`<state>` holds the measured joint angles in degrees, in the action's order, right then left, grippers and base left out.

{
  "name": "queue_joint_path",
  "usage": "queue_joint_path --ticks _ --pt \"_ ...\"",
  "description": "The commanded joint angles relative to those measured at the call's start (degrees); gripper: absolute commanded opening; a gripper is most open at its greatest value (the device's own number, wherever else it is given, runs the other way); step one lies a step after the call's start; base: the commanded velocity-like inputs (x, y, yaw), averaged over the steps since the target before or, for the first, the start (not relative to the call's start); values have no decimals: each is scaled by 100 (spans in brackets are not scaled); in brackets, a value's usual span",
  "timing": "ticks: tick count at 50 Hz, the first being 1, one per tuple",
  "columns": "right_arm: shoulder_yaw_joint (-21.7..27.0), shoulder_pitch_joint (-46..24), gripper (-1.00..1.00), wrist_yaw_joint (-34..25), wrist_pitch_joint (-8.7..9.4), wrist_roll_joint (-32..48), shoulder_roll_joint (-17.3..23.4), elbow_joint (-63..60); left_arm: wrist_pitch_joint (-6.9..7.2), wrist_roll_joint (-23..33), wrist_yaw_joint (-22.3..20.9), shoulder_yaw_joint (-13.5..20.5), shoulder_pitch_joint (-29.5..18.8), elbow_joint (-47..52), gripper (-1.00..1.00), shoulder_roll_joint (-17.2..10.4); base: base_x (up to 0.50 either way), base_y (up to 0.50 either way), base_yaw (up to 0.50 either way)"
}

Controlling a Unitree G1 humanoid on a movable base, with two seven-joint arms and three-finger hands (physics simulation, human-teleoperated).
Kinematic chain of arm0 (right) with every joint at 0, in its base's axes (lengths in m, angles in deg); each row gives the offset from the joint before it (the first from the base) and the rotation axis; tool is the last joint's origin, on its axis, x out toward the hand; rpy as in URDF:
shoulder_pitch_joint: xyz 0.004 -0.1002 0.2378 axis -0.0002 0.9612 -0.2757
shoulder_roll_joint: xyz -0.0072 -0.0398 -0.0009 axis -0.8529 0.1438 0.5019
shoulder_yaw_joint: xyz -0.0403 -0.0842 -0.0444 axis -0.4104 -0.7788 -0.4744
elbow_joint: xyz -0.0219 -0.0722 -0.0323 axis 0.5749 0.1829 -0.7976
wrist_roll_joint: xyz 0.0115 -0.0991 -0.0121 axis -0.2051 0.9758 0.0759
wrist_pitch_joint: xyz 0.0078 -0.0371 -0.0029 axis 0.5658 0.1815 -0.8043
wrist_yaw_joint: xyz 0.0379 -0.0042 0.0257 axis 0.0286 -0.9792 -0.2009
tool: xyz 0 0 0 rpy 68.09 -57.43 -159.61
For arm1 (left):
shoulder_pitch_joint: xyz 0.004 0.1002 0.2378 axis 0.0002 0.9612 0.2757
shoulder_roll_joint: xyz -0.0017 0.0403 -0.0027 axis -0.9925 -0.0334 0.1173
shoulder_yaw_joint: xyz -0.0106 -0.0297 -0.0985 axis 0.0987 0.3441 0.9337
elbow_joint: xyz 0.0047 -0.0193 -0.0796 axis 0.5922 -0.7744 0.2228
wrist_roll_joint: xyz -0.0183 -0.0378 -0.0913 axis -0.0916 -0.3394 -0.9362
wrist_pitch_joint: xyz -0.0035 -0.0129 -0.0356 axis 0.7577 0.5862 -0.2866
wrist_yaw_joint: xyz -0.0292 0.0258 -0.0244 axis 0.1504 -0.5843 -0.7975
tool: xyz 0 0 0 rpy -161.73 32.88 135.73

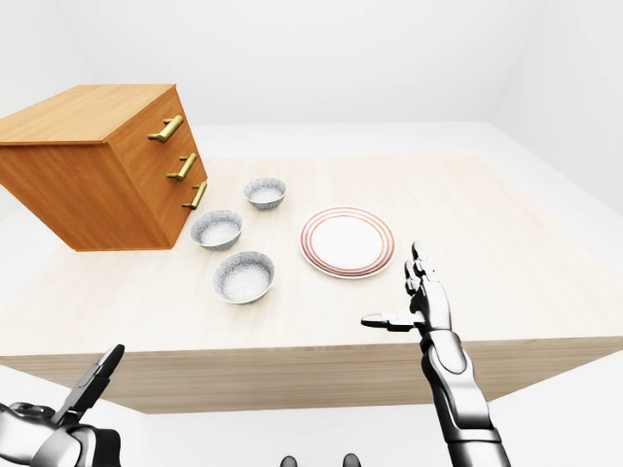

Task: Put the bowl at the front on the plate.

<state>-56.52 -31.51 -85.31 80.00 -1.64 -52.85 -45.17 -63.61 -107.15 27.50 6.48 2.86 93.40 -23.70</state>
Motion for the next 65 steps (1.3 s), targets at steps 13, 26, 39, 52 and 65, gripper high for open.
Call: queue_joint_path --ticks 13,26,39,52,65 --pt "-57 46 100 -173 -218 34 -2 -34 0 79 0 3 27 16 100 20 35 0 0" --pt "-65 55 100 -159 -207 66 -14 -60 0 76 0 8 33 42 100 15 50 0 0" --pt "-67 58 100 -151 -186 72 -13 -84 0 90 0 1 8 -23 100 12 50 0 0" --pt "-70 58 100 -119 -190 109 -12 -98 0 87 0 4 22 14 100 16 46 0 0" --pt "-109 244 100 -148 33 168 -22 -722 0 121 0 -14 11 8 100 9 0 0 0"
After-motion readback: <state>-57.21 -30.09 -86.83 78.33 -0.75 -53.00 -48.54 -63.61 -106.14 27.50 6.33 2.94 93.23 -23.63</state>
